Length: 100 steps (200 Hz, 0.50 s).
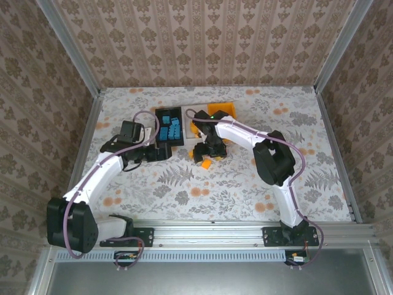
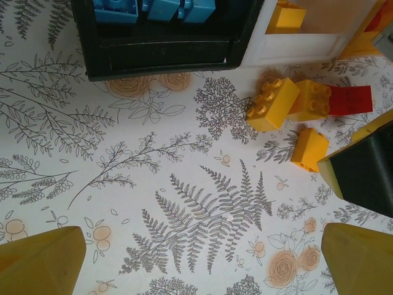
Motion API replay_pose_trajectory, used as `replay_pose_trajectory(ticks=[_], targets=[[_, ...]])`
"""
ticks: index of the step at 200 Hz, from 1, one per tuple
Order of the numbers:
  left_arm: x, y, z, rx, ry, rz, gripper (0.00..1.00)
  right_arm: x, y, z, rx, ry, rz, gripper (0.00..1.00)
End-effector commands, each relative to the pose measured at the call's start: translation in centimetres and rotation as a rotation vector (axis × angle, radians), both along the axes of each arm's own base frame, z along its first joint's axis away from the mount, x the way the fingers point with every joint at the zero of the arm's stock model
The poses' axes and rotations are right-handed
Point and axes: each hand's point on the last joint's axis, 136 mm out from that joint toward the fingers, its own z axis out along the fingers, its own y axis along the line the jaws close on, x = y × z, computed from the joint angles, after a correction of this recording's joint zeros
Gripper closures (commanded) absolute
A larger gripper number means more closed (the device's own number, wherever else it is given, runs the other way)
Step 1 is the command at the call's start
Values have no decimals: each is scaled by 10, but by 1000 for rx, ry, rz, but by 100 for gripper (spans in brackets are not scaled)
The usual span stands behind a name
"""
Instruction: Sort the legos into containers by color
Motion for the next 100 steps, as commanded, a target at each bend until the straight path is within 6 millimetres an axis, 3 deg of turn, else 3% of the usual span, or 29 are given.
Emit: replay_pose_trajectory(ticks=[1,100], targets=[[-6,3,6,4,-9,15,0,-2,-6,2,-24,-12,-52,22],[-9,3,9,1,-11,0,0,8,13,-20,-83,-18,-21,22]])
